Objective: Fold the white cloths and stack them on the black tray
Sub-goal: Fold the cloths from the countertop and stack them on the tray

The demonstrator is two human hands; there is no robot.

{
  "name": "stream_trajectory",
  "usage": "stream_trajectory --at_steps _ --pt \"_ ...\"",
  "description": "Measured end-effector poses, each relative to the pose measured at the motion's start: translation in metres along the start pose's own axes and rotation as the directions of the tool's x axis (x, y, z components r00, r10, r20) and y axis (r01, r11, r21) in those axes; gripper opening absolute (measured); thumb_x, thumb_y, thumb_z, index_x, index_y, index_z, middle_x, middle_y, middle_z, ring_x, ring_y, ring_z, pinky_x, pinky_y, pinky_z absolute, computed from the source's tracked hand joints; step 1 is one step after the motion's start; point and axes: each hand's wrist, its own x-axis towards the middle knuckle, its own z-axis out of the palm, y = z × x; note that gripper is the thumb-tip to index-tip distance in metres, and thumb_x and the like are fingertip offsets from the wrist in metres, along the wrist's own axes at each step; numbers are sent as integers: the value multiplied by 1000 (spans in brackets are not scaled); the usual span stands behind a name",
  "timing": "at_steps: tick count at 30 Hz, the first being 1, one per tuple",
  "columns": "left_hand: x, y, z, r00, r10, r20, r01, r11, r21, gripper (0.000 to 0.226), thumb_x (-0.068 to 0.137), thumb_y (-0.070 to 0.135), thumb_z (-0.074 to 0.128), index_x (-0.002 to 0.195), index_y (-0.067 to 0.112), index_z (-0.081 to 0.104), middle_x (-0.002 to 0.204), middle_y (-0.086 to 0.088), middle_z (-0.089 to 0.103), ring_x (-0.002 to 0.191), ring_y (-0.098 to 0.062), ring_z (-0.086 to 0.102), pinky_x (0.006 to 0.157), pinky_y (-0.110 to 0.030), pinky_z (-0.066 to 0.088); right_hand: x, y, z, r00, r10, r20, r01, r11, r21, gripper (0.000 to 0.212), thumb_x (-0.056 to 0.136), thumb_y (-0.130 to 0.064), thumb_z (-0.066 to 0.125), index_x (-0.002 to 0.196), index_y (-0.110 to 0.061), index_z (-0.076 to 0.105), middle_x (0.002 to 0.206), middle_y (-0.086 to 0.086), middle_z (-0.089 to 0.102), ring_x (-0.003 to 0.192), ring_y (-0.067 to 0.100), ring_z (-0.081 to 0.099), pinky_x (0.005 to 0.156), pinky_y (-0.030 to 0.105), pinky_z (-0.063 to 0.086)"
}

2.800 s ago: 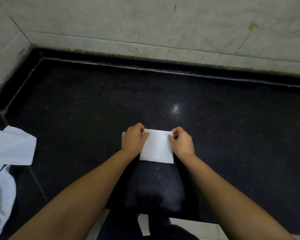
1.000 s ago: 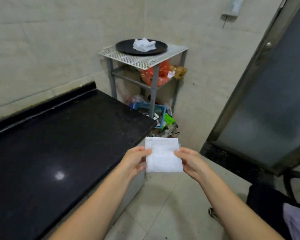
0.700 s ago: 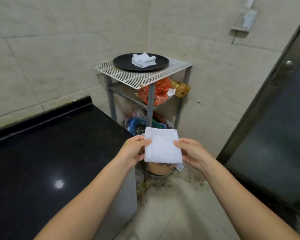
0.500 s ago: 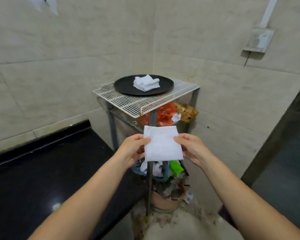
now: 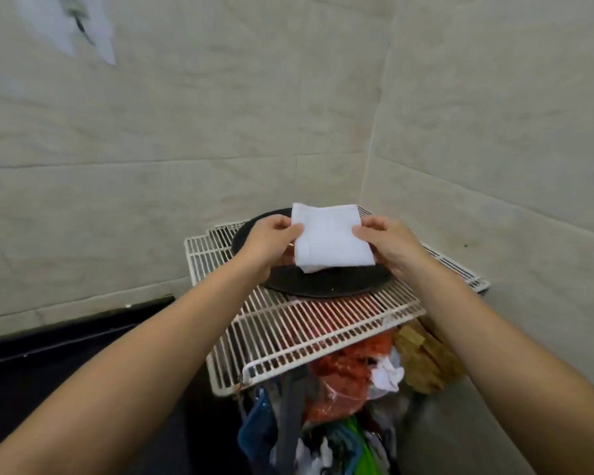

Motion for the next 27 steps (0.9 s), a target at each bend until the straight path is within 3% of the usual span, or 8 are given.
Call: stream_trajectory --at_steps 3,7,11,15,18,22,24,27 --pt "55 6 9 996 -41 -83 39 999 -15 23 95 16 54 73 14 46 70 -6 51 59 -15 51 43 -20 50 73 -8 -3 996 -20 90 24 998 -51 18 90 -6 60 78 -19 59 75 0 60 63 11 56 52 20 46" --pt "100 -6 18 970 -159 -184 162 987 4 25 93 17 57 72 12 44 71 -7 51 63 -17 53 51 -26 52 135 10 -10 976 42 214 -12 990 -140 15 89 -8 61 78 -18 58 76 2 58 63 12 54 48 18 44" --pt "106 -29 25 943 -230 -240 245 969 31 27 91 16 61 70 12 45 68 -7 53 60 -17 55 53 -28 52 150 32 -11 947 91 309 -25 977 -210 6 90 -9 60 96 -11 61 78 3 59 64 12 54 49 22 41" --pt "103 -42 25 926 -256 -276 282 958 56 23 90 16 61 73 12 48 70 -7 57 61 -17 57 50 -25 51 150 47 -10 934 71 350 38 955 -294 5 90 -11 60 95 -11 61 76 2 58 61 12 51 47 21 38" --pt "101 -46 26 913 -270 -305 308 948 83 23 89 22 63 75 13 48 70 -7 58 60 -16 55 51 -25 48 151 53 -8 938 68 340 54 940 -336 11 90 -16 61 100 -13 60 87 3 61 72 16 55 56 25 42" --pt "86 -39 18 880 -248 -406 322 939 124 26 91 36 58 86 12 49 76 -5 58 60 -14 52 47 -23 42 149 42 -12 964 -17 264 116 923 -366 36 87 -31 63 116 -11 57 101 4 61 93 23 60 75 30 45" --pt "68 -31 4 868 -220 -445 309 941 137 28 93 38 55 92 11 50 78 -4 57 60 -14 52 48 -23 40 139 23 -10 959 -101 264 207 885 -416 36 90 -31 60 118 -11 56 100 1 57 95 18 55 81 27 40" --pt "24 -22 -28 879 -157 -451 254 953 163 23 95 35 51 88 14 48 73 -1 54 56 -12 50 48 -22 37 105 -11 12 914 -221 340 358 836 -416 31 92 -27 54 119 -10 56 100 2 57 97 19 55 78 26 39"
